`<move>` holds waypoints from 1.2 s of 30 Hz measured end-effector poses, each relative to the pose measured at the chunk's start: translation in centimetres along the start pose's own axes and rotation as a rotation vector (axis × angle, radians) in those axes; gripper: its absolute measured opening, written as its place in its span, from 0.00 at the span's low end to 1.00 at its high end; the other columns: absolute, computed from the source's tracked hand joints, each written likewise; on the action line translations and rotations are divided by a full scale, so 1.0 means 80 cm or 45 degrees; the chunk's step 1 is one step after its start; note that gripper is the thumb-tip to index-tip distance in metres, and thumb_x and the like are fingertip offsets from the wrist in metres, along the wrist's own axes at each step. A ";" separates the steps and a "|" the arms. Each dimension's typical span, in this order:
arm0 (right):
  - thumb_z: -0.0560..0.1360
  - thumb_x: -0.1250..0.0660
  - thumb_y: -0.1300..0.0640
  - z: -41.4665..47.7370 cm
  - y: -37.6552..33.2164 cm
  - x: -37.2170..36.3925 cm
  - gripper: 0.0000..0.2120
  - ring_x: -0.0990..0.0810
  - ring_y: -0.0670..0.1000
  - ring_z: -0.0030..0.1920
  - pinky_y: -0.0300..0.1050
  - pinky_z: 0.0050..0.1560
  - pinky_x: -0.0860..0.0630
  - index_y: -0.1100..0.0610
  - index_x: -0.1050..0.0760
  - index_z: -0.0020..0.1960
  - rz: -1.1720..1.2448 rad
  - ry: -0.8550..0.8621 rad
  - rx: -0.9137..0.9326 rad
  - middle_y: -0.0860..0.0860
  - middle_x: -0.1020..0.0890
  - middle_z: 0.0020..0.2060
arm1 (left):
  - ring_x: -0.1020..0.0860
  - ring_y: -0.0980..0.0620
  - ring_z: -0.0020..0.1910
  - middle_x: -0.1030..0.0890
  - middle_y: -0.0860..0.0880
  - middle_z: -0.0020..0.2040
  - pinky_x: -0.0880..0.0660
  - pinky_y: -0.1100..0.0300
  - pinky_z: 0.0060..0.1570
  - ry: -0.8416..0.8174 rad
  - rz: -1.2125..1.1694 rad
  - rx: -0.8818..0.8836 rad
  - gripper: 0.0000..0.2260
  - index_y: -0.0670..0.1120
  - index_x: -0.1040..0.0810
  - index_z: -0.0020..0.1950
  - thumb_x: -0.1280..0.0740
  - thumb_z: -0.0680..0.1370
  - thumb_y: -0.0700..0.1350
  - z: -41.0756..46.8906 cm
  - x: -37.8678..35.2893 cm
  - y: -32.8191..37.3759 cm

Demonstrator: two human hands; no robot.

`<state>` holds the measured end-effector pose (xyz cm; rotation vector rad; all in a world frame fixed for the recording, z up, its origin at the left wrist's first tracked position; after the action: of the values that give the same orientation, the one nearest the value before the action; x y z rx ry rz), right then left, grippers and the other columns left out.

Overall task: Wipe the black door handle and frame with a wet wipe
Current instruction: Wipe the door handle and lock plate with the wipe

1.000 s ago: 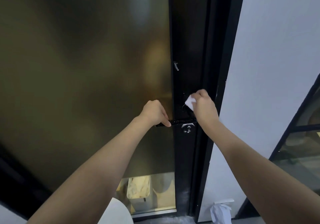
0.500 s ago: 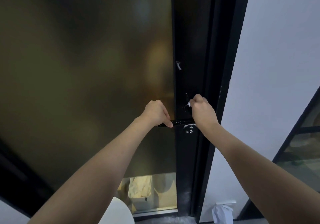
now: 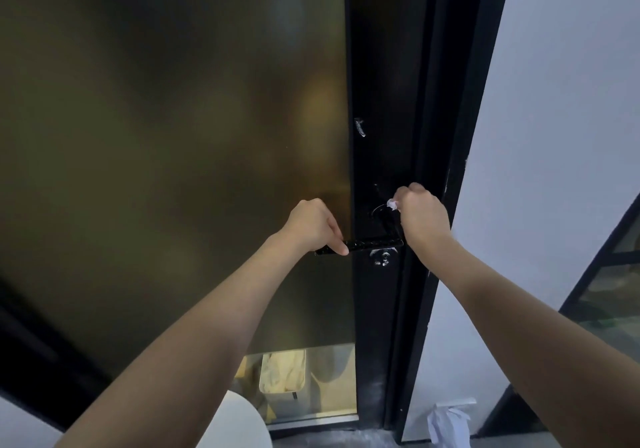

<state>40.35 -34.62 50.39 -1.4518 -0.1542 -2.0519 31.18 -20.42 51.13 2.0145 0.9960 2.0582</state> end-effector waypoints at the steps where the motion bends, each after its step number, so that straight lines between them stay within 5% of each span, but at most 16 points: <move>1: 0.76 0.41 0.70 0.001 -0.003 0.001 0.12 0.22 0.59 0.49 0.43 0.39 0.33 0.64 0.25 0.57 -0.012 0.009 0.012 0.60 0.24 0.51 | 0.24 0.53 0.42 0.21 0.50 0.37 0.25 0.61 0.46 -0.004 0.003 0.000 0.12 0.44 0.15 0.45 0.21 0.64 0.44 0.000 0.000 0.000; 10: 0.72 0.44 0.77 -0.012 -0.027 0.004 0.15 0.25 0.64 0.55 0.51 0.47 0.26 0.71 0.25 0.55 -0.105 0.047 0.303 0.65 0.24 0.55 | 0.23 0.53 0.49 0.16 0.47 0.45 0.26 0.62 0.47 -0.037 0.106 -0.017 0.13 0.45 0.15 0.45 0.21 0.63 0.45 0.007 -0.001 0.008; 13: 0.74 0.45 0.75 -0.014 -0.020 0.000 0.19 0.29 0.58 0.60 0.45 0.52 0.28 0.66 0.29 0.63 -0.122 -0.006 0.309 0.60 0.27 0.60 | 0.26 0.55 0.48 0.17 0.48 0.42 0.26 0.61 0.48 -0.031 0.118 -0.022 0.12 0.46 0.15 0.44 0.21 0.62 0.45 0.008 -0.002 0.009; 17: 0.75 0.45 0.74 -0.016 -0.012 -0.002 0.21 0.30 0.54 0.60 0.40 0.46 0.31 0.62 0.31 0.66 -0.102 -0.009 0.310 0.56 0.29 0.60 | 0.23 0.53 0.43 0.20 0.50 0.36 0.27 0.62 0.44 -0.015 0.103 -0.018 0.12 0.45 0.15 0.43 0.20 0.61 0.44 0.006 -0.004 0.008; 22: 0.73 0.43 0.75 -0.007 -0.012 -0.002 0.18 0.26 0.57 0.54 0.42 0.42 0.32 0.65 0.25 0.59 -0.102 0.031 0.375 0.60 0.25 0.53 | 0.23 0.52 0.42 0.22 0.52 0.34 0.26 0.62 0.44 0.003 0.063 0.014 0.12 0.45 0.15 0.42 0.20 0.61 0.43 0.004 -0.004 0.006; 25: 0.67 0.36 0.78 -0.008 -0.028 0.002 0.12 0.22 0.62 0.47 0.42 0.36 0.33 0.69 0.21 0.46 -0.091 0.119 0.407 0.63 0.22 0.47 | 0.22 0.52 0.43 0.21 0.51 0.37 0.27 0.62 0.43 -0.015 0.091 0.043 0.12 0.46 0.15 0.43 0.20 0.62 0.44 0.004 -0.002 0.008; 30: 0.75 0.41 0.70 -0.014 -0.054 -0.021 0.13 0.33 0.57 0.63 0.45 0.57 0.27 0.64 0.23 0.56 -0.202 -0.131 0.490 0.58 0.28 0.60 | 0.23 0.53 0.39 0.21 0.51 0.36 0.27 0.63 0.41 -0.068 0.150 0.108 0.13 0.47 0.15 0.45 0.20 0.62 0.46 0.004 -0.003 0.014; 36: 0.77 0.38 0.64 0.006 -0.031 -0.009 0.10 0.24 0.57 0.55 0.47 0.49 0.23 0.63 0.20 0.52 0.099 -0.086 0.332 0.57 0.23 0.54 | 0.22 0.52 0.50 0.19 0.49 0.41 0.25 0.60 0.49 -0.016 0.073 0.098 0.13 0.47 0.15 0.44 0.20 0.62 0.45 0.003 -0.005 0.007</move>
<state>39.50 -32.14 50.57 -1.3439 -0.3727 -1.8439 31.64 -20.96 51.01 2.1148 1.0430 2.0631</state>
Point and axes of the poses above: each hand's wrist, its own z-axis towards the middle knuckle, its own x-axis out of the back of the hand, y = z × x, the point moved 5 cm from there along z, towards the middle knuckle
